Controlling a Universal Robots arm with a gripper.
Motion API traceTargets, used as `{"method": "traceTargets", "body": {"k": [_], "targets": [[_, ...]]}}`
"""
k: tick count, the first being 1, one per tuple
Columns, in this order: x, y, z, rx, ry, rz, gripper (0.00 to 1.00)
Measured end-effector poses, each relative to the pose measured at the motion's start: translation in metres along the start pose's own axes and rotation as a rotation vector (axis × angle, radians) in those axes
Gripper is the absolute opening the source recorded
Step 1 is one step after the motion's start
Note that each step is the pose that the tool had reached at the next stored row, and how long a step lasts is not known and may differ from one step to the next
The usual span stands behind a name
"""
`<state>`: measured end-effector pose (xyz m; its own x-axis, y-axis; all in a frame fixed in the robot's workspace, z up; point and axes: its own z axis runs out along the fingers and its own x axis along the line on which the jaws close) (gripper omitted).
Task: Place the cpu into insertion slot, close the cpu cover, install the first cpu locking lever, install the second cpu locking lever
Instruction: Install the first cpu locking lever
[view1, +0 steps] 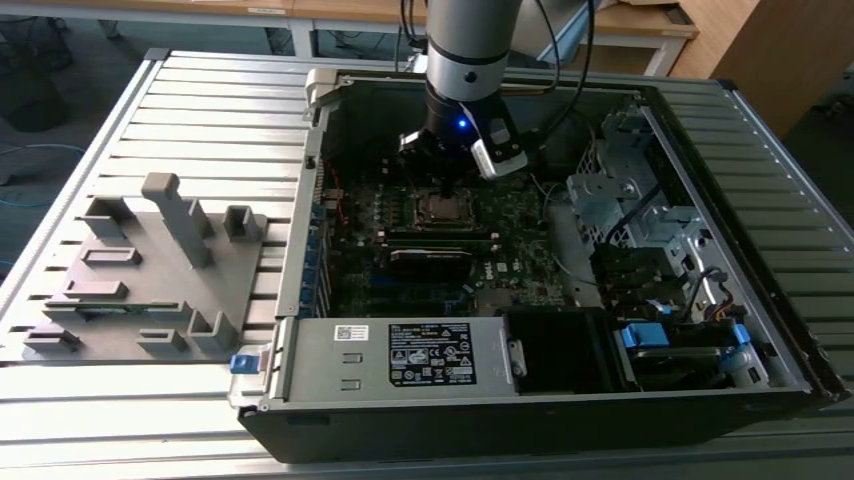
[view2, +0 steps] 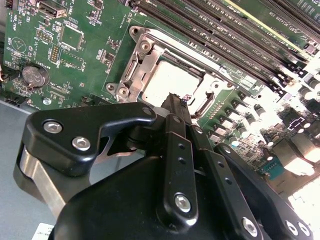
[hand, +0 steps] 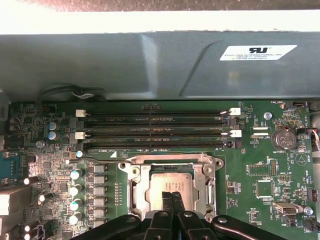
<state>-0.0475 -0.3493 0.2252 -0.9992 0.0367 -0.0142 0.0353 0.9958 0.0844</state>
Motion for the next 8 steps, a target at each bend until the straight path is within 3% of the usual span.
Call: {"method": "traceTargets", "body": {"k": [8], "targets": [[0.0000,0.0002,-0.0020,0.0000,0.0000,0.000,0.10]]}}
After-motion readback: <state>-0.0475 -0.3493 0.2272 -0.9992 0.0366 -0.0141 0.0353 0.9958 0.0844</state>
